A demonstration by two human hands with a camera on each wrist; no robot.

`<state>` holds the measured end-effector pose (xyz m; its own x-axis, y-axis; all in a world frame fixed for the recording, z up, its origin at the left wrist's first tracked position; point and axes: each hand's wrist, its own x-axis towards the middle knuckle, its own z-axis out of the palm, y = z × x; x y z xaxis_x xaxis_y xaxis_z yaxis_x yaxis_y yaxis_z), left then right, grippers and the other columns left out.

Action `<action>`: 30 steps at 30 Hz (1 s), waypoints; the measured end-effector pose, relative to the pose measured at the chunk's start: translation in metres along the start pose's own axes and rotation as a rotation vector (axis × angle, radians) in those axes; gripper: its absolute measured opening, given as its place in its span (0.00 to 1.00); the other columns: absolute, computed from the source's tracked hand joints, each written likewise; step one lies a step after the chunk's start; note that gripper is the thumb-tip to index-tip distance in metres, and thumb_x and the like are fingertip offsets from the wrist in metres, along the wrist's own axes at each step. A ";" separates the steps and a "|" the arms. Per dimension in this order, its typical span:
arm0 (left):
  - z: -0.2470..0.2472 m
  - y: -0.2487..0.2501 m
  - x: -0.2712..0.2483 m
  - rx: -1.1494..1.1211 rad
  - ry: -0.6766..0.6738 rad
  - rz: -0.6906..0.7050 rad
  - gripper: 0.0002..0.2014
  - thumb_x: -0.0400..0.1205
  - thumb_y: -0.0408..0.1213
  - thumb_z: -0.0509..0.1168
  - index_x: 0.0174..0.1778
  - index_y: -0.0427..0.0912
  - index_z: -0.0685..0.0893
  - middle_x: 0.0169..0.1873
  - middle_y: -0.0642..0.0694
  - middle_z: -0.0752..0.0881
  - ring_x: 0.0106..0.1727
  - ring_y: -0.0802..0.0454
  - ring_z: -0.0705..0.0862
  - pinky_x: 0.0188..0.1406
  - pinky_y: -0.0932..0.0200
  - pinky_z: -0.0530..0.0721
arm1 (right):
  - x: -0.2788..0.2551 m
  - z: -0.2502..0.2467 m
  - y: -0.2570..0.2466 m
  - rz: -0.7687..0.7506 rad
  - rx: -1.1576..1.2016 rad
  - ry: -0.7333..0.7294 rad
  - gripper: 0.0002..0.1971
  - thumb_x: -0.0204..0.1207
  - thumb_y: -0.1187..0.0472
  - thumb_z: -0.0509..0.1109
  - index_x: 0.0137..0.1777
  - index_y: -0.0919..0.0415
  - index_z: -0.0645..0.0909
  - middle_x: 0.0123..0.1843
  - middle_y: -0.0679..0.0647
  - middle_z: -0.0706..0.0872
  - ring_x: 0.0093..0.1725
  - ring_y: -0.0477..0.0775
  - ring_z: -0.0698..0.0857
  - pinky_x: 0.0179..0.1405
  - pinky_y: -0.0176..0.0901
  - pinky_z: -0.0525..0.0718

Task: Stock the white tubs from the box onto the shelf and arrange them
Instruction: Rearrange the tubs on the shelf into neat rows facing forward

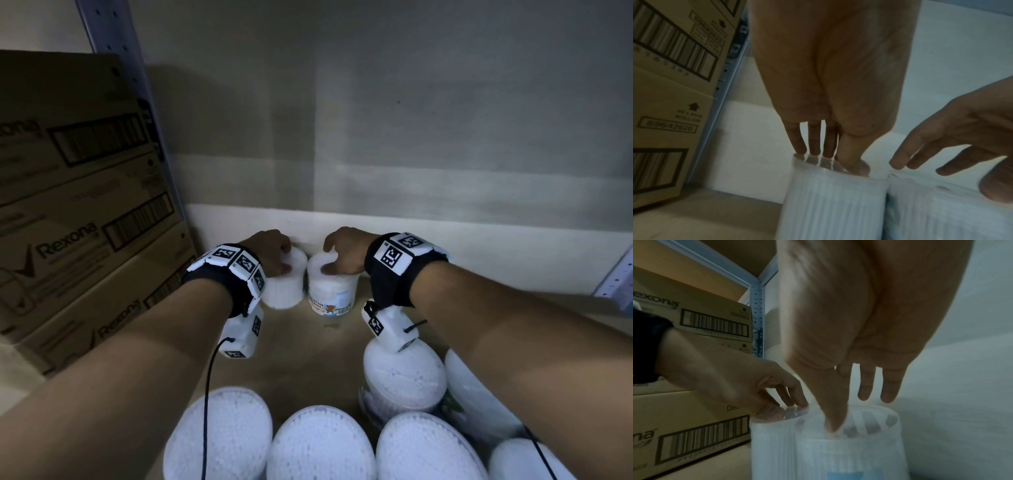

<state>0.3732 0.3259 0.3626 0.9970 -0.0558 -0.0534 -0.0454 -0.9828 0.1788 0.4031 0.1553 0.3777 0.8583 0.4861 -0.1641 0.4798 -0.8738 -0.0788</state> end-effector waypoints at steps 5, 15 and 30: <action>0.001 0.000 0.000 0.008 -0.003 0.000 0.24 0.80 0.42 0.67 0.72 0.40 0.74 0.71 0.42 0.74 0.71 0.43 0.75 0.68 0.55 0.73 | 0.002 0.006 -0.001 0.009 -0.059 -0.039 0.33 0.74 0.43 0.71 0.73 0.63 0.73 0.72 0.59 0.77 0.69 0.60 0.78 0.68 0.48 0.78; 0.001 0.003 0.001 0.018 -0.018 0.015 0.24 0.80 0.41 0.67 0.72 0.40 0.74 0.72 0.42 0.74 0.72 0.43 0.75 0.68 0.55 0.73 | -0.001 0.001 0.006 -0.064 -0.071 -0.042 0.32 0.72 0.55 0.77 0.77 0.57 0.72 0.75 0.55 0.77 0.74 0.56 0.76 0.72 0.43 0.73; -0.009 -0.001 -0.003 -0.018 -0.138 0.145 0.26 0.75 0.24 0.67 0.70 0.44 0.77 0.72 0.44 0.76 0.74 0.46 0.73 0.74 0.56 0.70 | 0.012 0.006 0.011 -0.070 -0.044 -0.032 0.33 0.68 0.54 0.80 0.74 0.59 0.76 0.73 0.56 0.80 0.72 0.57 0.78 0.74 0.46 0.75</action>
<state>0.3705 0.3291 0.3718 0.9620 -0.2217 -0.1596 -0.1859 -0.9594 0.2122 0.4179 0.1518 0.3689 0.8164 0.5450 -0.1909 0.5467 -0.8359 -0.0484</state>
